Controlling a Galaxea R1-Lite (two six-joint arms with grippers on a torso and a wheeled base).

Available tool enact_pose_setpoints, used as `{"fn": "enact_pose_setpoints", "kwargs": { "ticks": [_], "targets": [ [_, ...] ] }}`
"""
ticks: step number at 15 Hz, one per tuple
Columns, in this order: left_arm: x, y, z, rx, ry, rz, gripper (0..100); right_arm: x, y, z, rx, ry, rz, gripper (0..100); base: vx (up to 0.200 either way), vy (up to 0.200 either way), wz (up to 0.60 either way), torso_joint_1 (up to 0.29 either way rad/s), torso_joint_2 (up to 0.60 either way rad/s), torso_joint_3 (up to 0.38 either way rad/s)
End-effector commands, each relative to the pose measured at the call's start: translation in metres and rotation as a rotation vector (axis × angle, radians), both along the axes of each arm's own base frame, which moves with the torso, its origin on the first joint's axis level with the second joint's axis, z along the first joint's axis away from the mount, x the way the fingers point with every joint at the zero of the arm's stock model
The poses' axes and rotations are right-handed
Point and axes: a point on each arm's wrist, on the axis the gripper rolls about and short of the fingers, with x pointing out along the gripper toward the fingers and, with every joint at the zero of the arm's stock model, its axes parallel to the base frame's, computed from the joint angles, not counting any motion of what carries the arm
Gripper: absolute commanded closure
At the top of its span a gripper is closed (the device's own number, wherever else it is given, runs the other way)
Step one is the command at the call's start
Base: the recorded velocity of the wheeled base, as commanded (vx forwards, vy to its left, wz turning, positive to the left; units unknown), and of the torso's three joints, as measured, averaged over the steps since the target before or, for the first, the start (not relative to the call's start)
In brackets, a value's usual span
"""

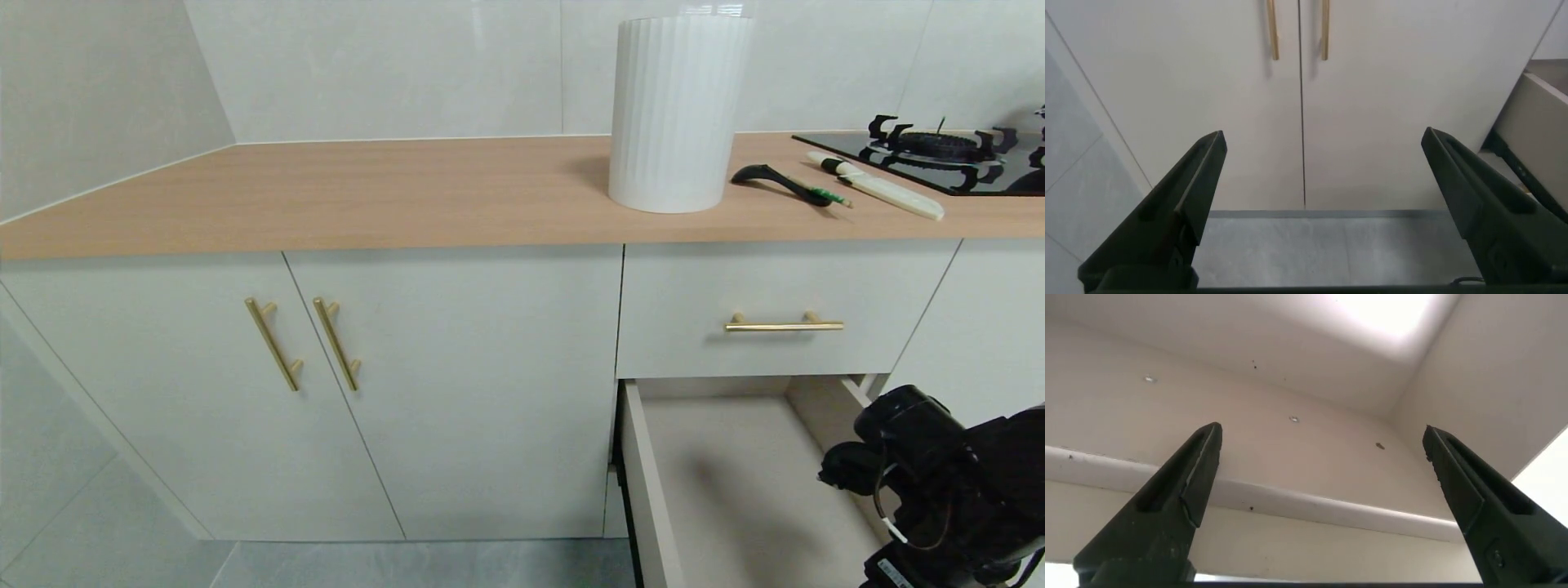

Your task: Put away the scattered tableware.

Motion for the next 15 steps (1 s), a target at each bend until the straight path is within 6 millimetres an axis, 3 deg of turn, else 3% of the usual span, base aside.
{"fn": "enact_pose_setpoints", "kwargs": {
  "ticks": [1,6,8,11,13,15],
  "targets": [
    [0.0,0.0,0.0,-0.001,0.001,0.001,0,-0.007,0.005,0.001,-0.009,0.032,0.036,0,0.0,0.0,0.0,0.0,0.0,0.0],
    [0.0,0.0,0.0,-0.001,0.001,0.001,0,-0.008,0.007,0.008,-0.009,0.03,0.055,0,0.0,0.0,0.0,0.0,0.0,0.0],
    [0.0,0.0,0.0,-0.001,0.001,0.001,0,-0.013,0.006,0.04,0.052,-0.117,0.056,0,0.0,0.0,0.0,0.0,0.0,0.0],
    [0.0,0.0,0.0,-0.001,0.001,0.001,0,-0.041,-0.003,0.097,0.244,-0.366,0.058,0,0.0,0.0,0.0,0.0,0.0,0.0],
    [0.0,0.0,0.0,-0.001,0.001,0.001,0,-0.056,-0.013,0.12,0.273,-0.49,0.04,0,0.0,0.0,0.0,0.0,0.0,0.0],
    [0.0,0.0,0.0,-0.001,0.001,0.001,0,-0.068,-0.018,0.13,0.28,-0.557,0.044,0,0.0,0.0,0.0,0.0,0.0,0.0]
  ]
}}
